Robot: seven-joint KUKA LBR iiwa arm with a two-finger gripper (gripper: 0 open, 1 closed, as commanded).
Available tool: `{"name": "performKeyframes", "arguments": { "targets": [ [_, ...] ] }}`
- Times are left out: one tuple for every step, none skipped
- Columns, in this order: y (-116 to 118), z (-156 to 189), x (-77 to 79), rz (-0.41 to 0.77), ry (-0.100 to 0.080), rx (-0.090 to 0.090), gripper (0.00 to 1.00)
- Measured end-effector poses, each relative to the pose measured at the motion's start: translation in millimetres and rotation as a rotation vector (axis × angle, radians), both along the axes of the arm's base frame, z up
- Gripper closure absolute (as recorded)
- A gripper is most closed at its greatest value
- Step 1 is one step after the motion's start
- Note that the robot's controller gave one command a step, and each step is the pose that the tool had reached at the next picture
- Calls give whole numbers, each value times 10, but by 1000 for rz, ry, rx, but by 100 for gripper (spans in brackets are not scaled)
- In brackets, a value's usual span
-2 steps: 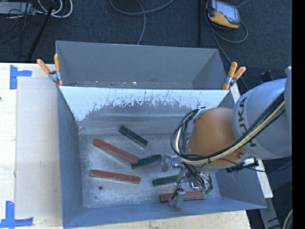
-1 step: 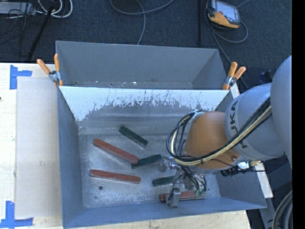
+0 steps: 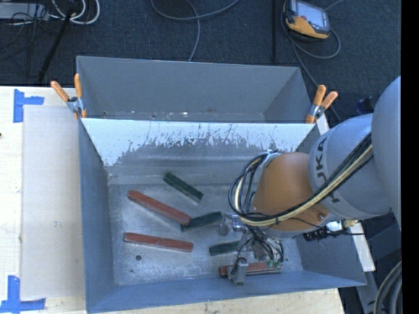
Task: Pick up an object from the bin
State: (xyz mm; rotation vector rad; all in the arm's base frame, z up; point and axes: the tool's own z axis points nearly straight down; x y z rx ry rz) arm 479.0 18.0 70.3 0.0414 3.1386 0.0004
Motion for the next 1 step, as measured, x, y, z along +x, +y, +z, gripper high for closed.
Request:
{"name": "performKeyframes", "arguments": {
  "targets": [
    [2,8,-14,1,8,0,100]
  ]
}}
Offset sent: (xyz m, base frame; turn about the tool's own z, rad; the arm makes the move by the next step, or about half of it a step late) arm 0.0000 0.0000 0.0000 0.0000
